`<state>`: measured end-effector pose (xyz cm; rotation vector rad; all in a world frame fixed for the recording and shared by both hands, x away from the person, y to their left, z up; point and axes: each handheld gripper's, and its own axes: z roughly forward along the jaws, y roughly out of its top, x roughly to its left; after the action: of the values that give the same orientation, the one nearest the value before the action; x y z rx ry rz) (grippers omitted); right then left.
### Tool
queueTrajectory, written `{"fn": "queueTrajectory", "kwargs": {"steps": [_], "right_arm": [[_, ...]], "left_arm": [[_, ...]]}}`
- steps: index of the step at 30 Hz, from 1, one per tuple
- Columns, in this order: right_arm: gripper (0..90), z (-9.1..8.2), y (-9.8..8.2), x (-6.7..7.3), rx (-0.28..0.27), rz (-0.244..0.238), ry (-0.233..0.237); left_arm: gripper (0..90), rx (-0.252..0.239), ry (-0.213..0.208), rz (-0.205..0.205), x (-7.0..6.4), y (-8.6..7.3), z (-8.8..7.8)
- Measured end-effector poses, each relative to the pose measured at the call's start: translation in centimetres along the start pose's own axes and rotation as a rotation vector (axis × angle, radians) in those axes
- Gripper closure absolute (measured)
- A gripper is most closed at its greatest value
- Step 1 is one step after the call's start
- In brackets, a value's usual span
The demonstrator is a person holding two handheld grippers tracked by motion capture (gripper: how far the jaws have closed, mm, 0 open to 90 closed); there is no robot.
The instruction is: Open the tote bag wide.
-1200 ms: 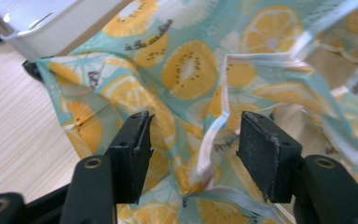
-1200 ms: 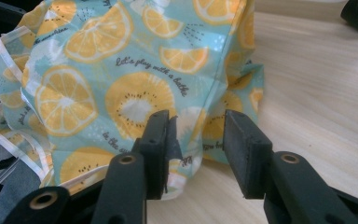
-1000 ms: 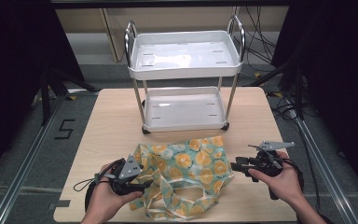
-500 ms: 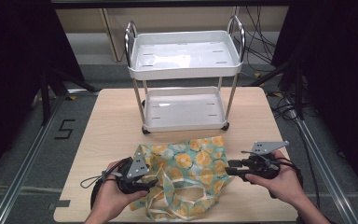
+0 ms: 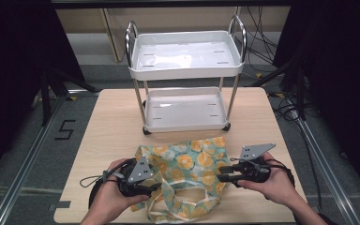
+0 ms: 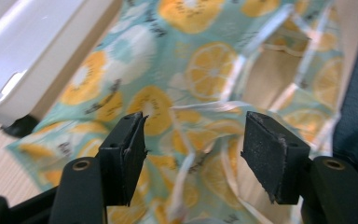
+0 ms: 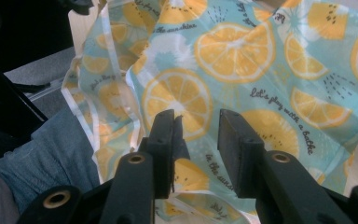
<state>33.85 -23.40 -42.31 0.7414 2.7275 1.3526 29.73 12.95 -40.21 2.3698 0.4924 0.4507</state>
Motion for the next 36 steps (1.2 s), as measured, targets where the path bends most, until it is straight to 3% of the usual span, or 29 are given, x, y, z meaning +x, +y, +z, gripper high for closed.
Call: {"fn": "queueTrajectory", "kwargs": {"steps": [1,3,5,11,18,21,22,24,29,31,36], "right_arm": [[67.2,0.0,0.0,-0.1,0.009,0.003,0.006],[66.9,0.0,-0.1,-0.4,-0.003,-0.033,-0.014],[66.7,0.1,-0.1,-0.4,-0.001,-0.021,-0.001],[66.1,0.4,-0.3,-0.2,0.012,-0.002,0.008],[65.6,0.7,-0.3,-0.2,0.02,0.004,0.015],[65.5,0.8,-0.3,-0.1,0.02,0.011,0.014],[65.5,0.8,-0.3,-0.1,0.02,0.011,0.014],[65.3,0.9,-0.3,-0.1,0.016,-0.003,0.016],[64.8,0.8,-0.3,-0.1,0.016,0.014,0.019],[64.7,0.8,-0.4,-0.3,0.008,-0.007,0.007],[64.3,0.9,-0.4,-0.3,0.01,0.005,0.016]], "left_arm": [[38.2,0.0,0.0,0.0,0.0,0.0,0.0],[38.0,-0.003,-0.042,0.036,-0.6,0.4,0.3],[36.7,0.013,-0.058,0.057,-0.8,0.6,0.7],[30.8,0.059,-0.064,0.118,-0.8,1.0,1.8],[25.2,0.071,-0.076,0.128,-0.2,1.1,2.4],[22.9,0.091,-0.095,0.162,-0.1,1.2,2.7],[22.9,0.106,-0.109,0.169,-0.2,1.2,2.9],[23.5,0.152,-0.131,0.226,-0.4,1.1,3.6],[28.4,0.174,-0.137,0.27,-0.7,0.8,4.4],[30.6,0.185,-0.13,0.273,-0.7,0.7,4.5],[38.1,0.197,-0.145,0.273,-0.5,0.5,4.4]]}}
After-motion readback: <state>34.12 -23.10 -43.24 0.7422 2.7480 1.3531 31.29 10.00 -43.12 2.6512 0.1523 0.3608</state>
